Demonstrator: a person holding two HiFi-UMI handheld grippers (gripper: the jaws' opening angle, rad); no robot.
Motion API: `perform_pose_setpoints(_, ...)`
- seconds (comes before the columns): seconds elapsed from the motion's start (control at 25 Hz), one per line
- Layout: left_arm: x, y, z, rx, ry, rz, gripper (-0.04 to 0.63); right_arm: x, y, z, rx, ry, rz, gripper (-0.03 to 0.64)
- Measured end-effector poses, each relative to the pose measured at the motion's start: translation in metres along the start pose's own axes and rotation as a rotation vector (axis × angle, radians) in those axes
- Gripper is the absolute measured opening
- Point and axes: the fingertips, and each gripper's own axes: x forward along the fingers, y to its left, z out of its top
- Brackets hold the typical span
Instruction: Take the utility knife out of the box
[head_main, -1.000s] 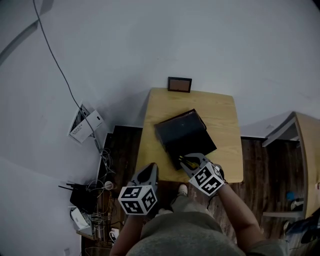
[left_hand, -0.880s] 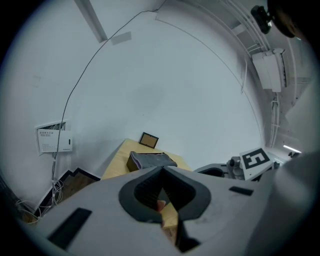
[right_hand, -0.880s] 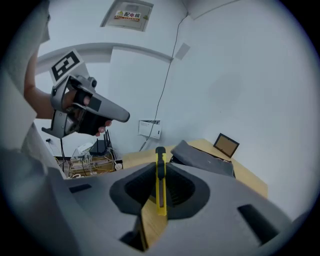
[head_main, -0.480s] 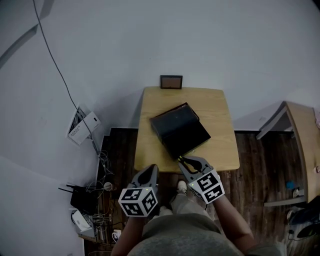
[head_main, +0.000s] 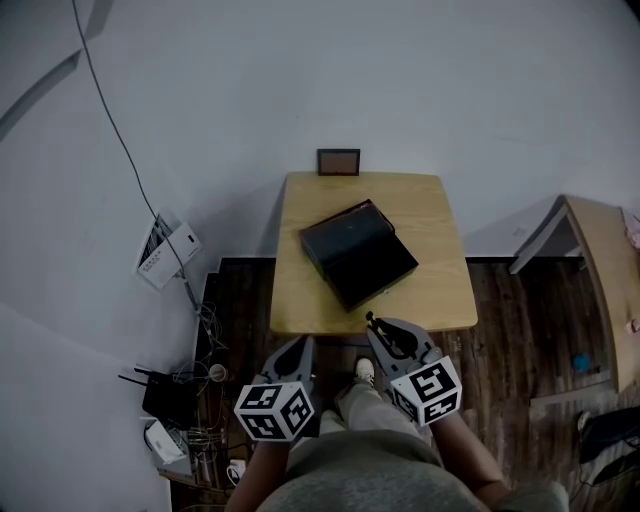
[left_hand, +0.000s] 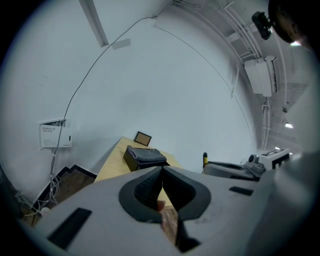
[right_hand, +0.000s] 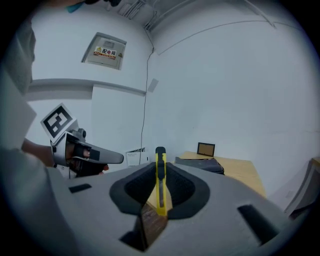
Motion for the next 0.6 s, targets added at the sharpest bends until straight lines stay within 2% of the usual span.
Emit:
perform_pose_setpoints(0.2,-0.0064,0.0007,-0.0042,-0.002,0.001,0.000,0.003,-0.0072,-0.0035,-0.0055,0.023,-0.005,-0.038,0.051)
perform_pose_setpoints(0.6,-0.0064,0.0048,0.0020,0.000,-0.012,0.007,0.005,-0.0084,-0.0067,0.0037,0.043,-0.036,-0.052,0.051)
